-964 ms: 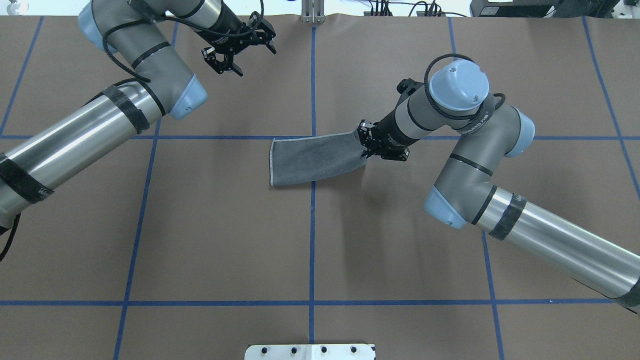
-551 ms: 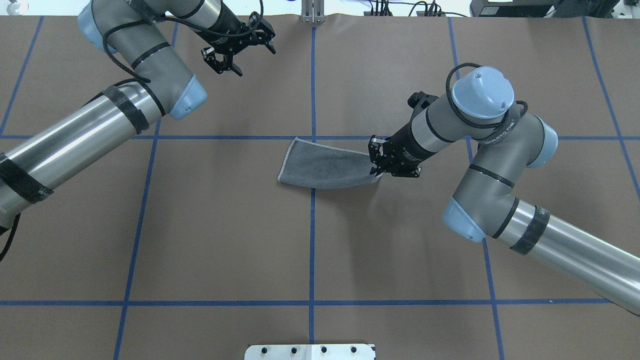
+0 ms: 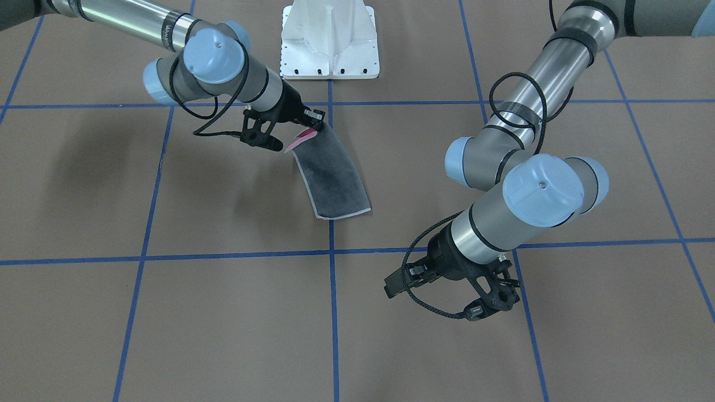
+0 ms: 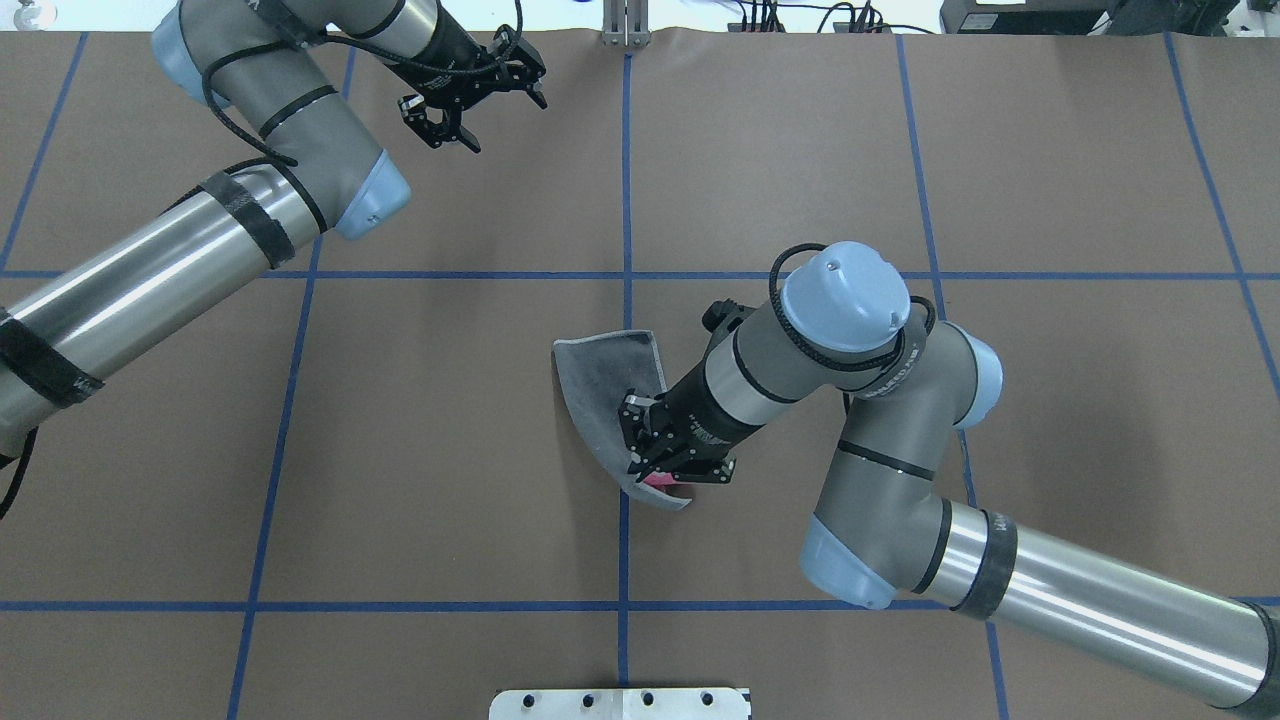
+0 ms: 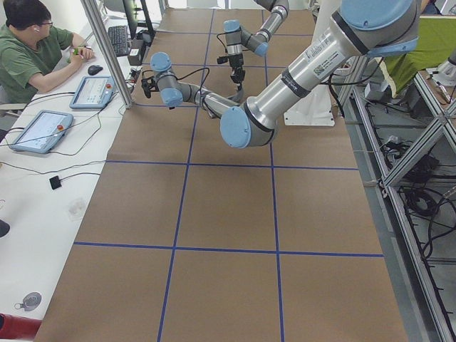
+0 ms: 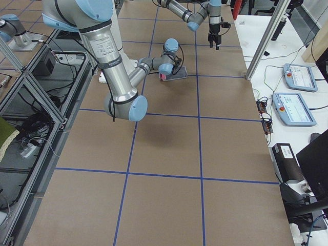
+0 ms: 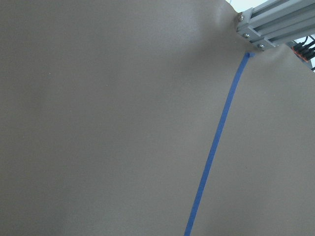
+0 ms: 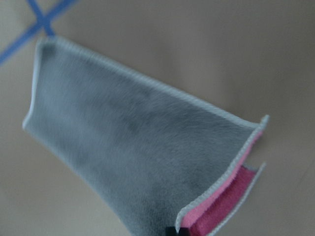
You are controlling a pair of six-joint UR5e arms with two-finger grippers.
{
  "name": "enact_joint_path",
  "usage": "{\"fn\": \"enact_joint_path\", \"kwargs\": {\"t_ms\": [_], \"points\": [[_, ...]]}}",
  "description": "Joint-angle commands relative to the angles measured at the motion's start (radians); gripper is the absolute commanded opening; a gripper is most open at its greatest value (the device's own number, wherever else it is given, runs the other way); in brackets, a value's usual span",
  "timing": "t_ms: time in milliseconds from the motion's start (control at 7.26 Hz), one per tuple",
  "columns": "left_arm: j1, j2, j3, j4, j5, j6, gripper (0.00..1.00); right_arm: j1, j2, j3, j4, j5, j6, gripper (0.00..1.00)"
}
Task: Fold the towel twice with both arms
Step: 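Drag the towel end with the right gripper toward the robot, folding it over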
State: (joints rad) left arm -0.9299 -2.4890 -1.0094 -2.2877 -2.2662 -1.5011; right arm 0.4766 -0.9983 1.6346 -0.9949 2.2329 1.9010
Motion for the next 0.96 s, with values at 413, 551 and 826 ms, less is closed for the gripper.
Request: {"fn": "enact_joint_path", "kwargs": {"t_ms": [413, 551, 826], "points": [[0.002, 0.002, 0.005, 0.001, 0.001, 0.012, 1.00, -0.055, 0.067, -0.029, 0.007, -0.082, 0.007, 1.00], [0.003, 0.004, 0.005, 0.002, 0.001, 0.010, 1.00, -0.029, 0.078, -0.025, 0.007, -0.081, 0.013, 1.00], [0.006, 0.031, -0.018, 0.007, -0.007, -0.002, 1.00, 0.067, 0.075, -0.012, 0.009, -0.044, 0.003, 1.00]]}}
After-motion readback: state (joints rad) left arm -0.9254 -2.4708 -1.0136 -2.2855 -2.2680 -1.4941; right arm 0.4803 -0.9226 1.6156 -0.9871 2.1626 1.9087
